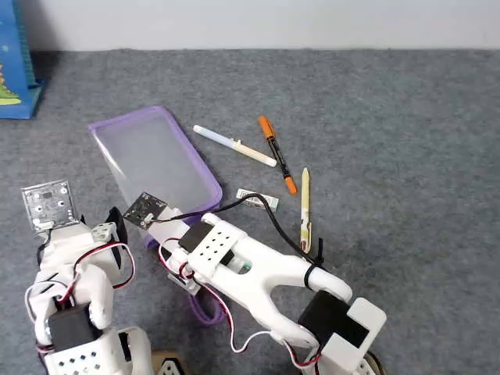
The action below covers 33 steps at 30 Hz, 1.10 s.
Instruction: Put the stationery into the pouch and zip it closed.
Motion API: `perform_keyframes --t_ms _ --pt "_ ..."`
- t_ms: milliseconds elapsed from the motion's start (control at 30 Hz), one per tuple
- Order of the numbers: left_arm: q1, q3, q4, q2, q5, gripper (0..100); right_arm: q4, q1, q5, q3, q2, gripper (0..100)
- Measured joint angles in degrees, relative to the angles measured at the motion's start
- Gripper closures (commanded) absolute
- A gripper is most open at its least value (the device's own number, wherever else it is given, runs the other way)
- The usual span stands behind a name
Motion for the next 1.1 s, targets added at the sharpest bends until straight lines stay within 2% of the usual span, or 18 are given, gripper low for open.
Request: perform_keyframes --t_ms 167,433,667,900,1100 --pt "0.00 0.00 0.00 0.00 0.00 81 3.60 2.11 0.53 0.00 -5.36 98.8" --pt "2.02 0.26 0.44 0.00 -1.41 80 4.31 6.51 2.81 6.24 -27.25 98.8" --pt "5.63 0.79 2.37 0.00 -2.20 69 3.69 6.77 2.81 10.99 -43.87 98.9" --pt "12.31 0.79 3.78 0.00 -2.46 69 3.69 6.77 2.81 11.25 -51.52 98.9" --pt "13.36 2.99 2.37 0.00 -2.55 69 3.16 6.77 2.81 11.34 -55.38 98.9"
